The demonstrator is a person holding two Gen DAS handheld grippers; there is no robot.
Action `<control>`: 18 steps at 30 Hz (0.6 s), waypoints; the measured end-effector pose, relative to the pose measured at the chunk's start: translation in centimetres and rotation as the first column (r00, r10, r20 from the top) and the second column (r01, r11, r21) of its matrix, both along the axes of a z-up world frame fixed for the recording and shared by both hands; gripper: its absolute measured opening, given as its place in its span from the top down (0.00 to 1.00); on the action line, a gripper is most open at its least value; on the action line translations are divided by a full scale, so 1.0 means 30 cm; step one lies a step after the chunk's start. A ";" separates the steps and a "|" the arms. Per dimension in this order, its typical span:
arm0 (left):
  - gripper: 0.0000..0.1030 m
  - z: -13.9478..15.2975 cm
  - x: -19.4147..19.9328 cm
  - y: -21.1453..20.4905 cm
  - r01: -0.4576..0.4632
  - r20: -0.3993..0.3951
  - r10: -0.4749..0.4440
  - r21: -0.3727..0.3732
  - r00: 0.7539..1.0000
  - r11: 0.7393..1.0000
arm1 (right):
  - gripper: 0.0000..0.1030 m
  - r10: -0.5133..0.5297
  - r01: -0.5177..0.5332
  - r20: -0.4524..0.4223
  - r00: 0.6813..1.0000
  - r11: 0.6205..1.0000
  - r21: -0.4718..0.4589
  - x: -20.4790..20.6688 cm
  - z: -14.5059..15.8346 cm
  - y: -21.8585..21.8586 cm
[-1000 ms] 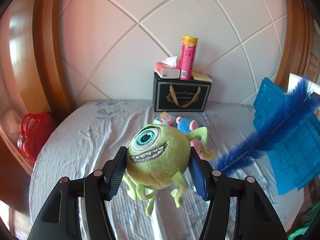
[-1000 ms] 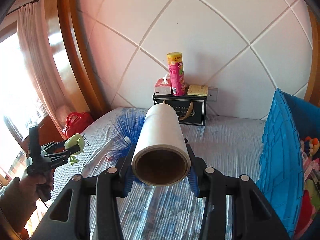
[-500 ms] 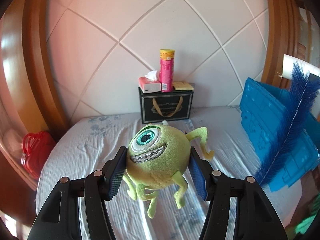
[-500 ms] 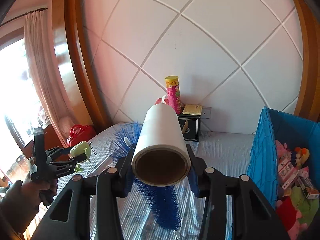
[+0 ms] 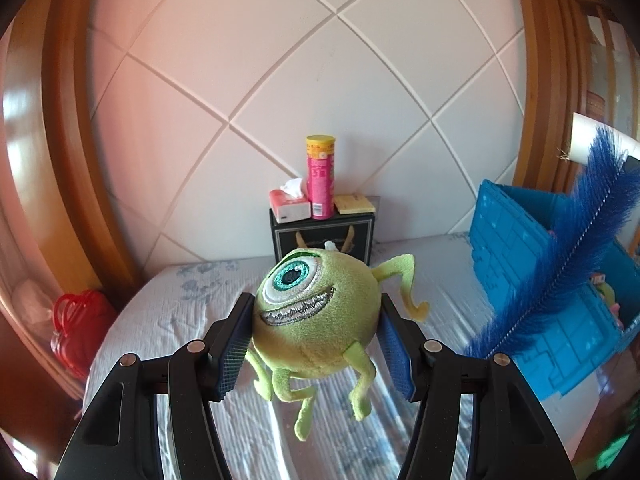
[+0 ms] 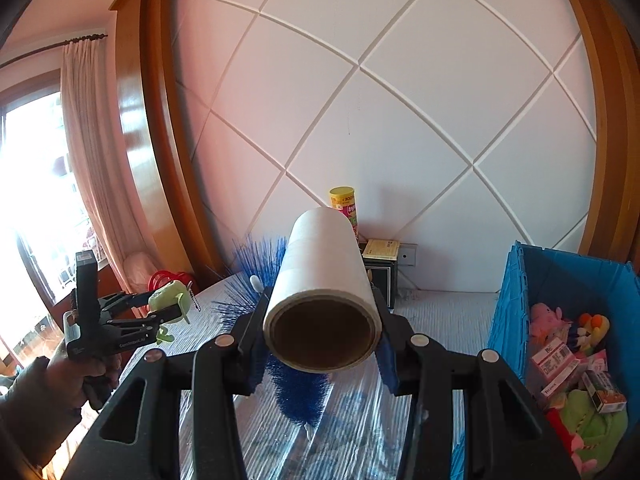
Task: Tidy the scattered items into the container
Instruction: 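Carry the green plush with the left tool while the right tool carries the roll and brush over the crate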
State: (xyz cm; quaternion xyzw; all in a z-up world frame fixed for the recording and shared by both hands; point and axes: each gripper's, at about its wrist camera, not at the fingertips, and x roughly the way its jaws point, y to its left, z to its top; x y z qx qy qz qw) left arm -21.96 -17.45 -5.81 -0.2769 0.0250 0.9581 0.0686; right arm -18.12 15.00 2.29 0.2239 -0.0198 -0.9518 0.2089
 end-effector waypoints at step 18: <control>0.43 0.131 -0.040 0.244 0.074 -0.062 -0.074 0.011 0.995 0.997 | 0.58 -0.015 0.014 -0.091 0.996 1.000 -0.012 0.009 0.160 0.149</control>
